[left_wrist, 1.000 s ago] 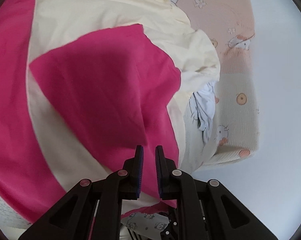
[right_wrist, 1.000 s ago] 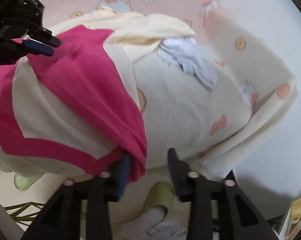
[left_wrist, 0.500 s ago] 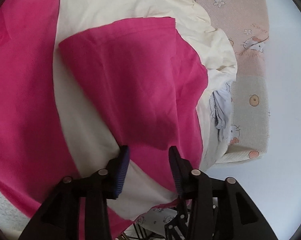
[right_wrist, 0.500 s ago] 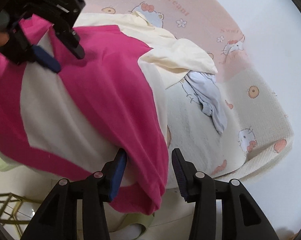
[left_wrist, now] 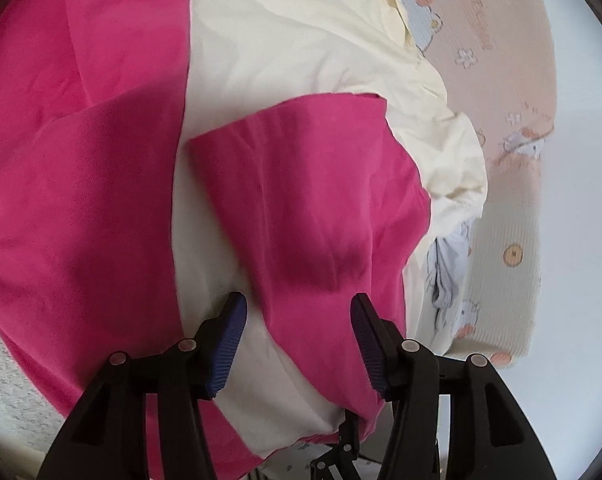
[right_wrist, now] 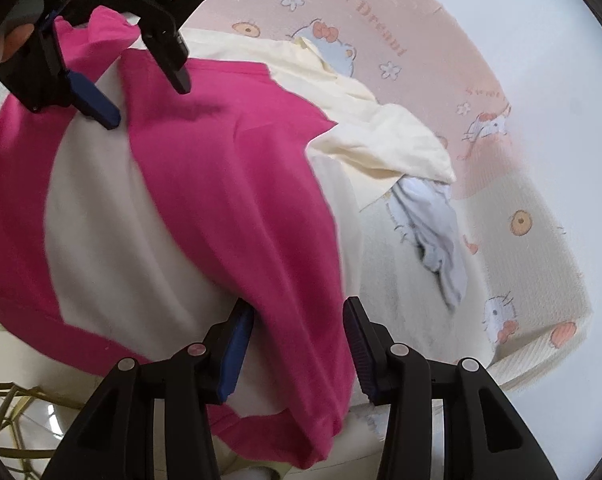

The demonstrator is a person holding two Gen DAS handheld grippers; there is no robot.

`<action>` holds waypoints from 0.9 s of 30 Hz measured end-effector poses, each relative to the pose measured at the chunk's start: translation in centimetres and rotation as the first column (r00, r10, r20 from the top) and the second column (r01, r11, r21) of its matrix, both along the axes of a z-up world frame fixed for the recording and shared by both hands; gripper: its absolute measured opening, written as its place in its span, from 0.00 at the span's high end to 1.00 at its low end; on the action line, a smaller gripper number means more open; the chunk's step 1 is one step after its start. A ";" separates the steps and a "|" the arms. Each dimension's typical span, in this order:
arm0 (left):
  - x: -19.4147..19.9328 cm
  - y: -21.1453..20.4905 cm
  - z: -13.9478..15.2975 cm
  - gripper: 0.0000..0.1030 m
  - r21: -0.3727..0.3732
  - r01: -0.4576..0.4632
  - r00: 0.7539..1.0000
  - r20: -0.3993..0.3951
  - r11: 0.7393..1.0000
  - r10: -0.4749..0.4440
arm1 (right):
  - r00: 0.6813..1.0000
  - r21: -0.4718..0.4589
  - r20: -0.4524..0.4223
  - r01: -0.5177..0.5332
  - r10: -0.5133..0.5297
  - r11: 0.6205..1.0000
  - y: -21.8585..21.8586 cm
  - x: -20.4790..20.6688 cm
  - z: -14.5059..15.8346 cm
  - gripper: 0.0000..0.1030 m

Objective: Fold clothes

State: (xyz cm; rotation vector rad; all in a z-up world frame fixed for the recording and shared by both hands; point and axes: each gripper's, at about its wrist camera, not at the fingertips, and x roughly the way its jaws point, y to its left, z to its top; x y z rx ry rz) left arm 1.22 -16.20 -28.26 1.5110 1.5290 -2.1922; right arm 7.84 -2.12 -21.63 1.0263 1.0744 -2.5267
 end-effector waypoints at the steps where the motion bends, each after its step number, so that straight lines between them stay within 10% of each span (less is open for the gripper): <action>1: 0.0 0.0 -0.1 0.51 -0.001 -0.007 1.000 0.002 1.000 0.007 | 1.000 -0.012 -0.013 0.007 -0.007 1.000 0.2 -0.1 0.3 0.79; 3: -0.1 0.1 -0.1 0.51 -0.005 -0.014 1.000 0.002 1.000 0.014 | 0.998 -0.063 -0.043 0.040 -0.043 0.997 0.8 -0.4 1.5 0.95; 17: -2.4 1.6 -0.5 0.51 -0.054 -0.004 0.998 -0.067 0.999 0.000 | 0.990 -0.143 -0.001 0.138 -0.140 0.980 3.3 -1.8 2.3 0.95; 22: -2.7 1.9 -0.4 0.52 -0.091 0.010 0.996 -0.086 0.996 -0.018 | 0.996 -0.064 -0.016 0.090 -0.091 0.994 1.8 -0.6 1.6 0.78; 27: -2.8 1.6 0.1 0.77 -0.149 0.060 0.993 -0.088 0.987 -0.074 | 0.999 0.002 -0.035 0.029 -0.029 1.000 0.5 -0.6 1.2 0.62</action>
